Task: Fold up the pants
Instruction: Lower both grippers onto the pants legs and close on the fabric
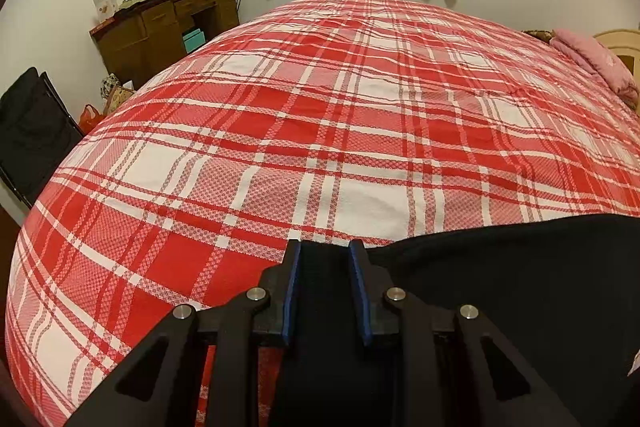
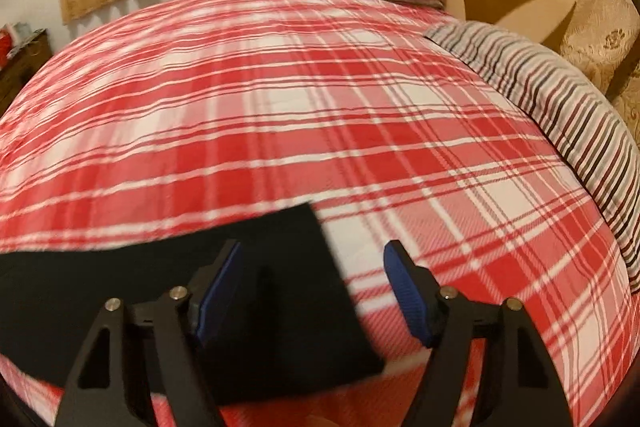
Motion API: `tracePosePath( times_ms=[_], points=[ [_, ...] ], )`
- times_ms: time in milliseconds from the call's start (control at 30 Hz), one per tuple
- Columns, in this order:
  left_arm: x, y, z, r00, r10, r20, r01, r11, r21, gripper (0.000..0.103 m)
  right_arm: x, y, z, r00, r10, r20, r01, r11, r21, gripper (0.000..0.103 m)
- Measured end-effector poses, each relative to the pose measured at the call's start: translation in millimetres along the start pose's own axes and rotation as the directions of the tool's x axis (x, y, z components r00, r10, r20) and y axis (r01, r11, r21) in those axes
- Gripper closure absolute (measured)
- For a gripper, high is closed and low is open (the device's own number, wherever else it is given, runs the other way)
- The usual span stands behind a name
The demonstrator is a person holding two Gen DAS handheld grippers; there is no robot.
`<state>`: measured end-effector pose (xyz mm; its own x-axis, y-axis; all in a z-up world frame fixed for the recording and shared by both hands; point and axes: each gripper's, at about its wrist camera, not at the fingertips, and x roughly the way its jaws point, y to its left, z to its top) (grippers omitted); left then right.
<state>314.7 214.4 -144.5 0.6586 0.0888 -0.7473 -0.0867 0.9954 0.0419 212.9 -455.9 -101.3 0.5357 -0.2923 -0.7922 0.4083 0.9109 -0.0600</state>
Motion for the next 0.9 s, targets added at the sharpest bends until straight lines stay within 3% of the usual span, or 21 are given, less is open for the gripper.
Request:
tracePosePath(
  times_ms=[133, 267, 333, 367, 433, 533, 567, 733, 900],
  points=[
    [1, -2, 1, 1.000, 0.013, -0.005, -0.013, 1.000, 0.011, 0.078, 27, -8, 9, 0.998, 0.032, -0.048, -0.031, 0.999, 0.020, 0.029],
    [4, -5, 2, 1.000, 0.026, -0.014, -0.026, 0.999, 0.024, 0.078, 38, -8, 11, 0.989, 0.118, -0.092, -0.117, 0.993, 0.022, 0.029],
    [6, -6, 4, 0.999, 0.033, -0.023, -0.032, 0.999, 0.031, 0.078, 42, -2, 10, 0.988, 0.112, -0.106, -0.113, 0.994, -0.006, 0.031],
    [6, -6, 4, 0.999, 0.034, -0.025, -0.033, 0.999, 0.033, 0.078, 42, 0, 11, 0.987, 0.117, -0.107, -0.120, 0.993, -0.017, 0.035],
    [7, -6, 6, 0.999, 0.028, -0.028, -0.027, 0.999, 0.036, 0.078, 43, 1, 13, 0.984, 0.148, -0.103, -0.151, 0.988, -0.026, 0.063],
    [3, -5, 7, 1.000, 0.004, -0.018, -0.003, 0.999, 0.032, 0.089, 41, 7, 15, 0.982, 0.160, -0.100, -0.167, 0.984, -0.062, 0.082],
    [0, -6, 7, 1.000, -0.002, -0.005, 0.002, 0.999, 0.041, 0.090, 39, 9, 15, 0.983, 0.155, -0.096, -0.162, 0.984, -0.074, 0.084],
    [-15, -2, 8, 0.998, -0.021, 0.054, 0.019, 0.999, 0.025, 0.090, 14, 17, 14, 0.987, 0.161, 0.008, -0.159, 0.979, -0.124, 0.090],
    [-22, 10, 7, 0.993, -0.074, 0.094, 0.077, 0.996, -0.037, 0.091, -28, 16, 13, 0.962, 0.224, 0.154, -0.203, 0.969, -0.141, 0.091]
  ],
)
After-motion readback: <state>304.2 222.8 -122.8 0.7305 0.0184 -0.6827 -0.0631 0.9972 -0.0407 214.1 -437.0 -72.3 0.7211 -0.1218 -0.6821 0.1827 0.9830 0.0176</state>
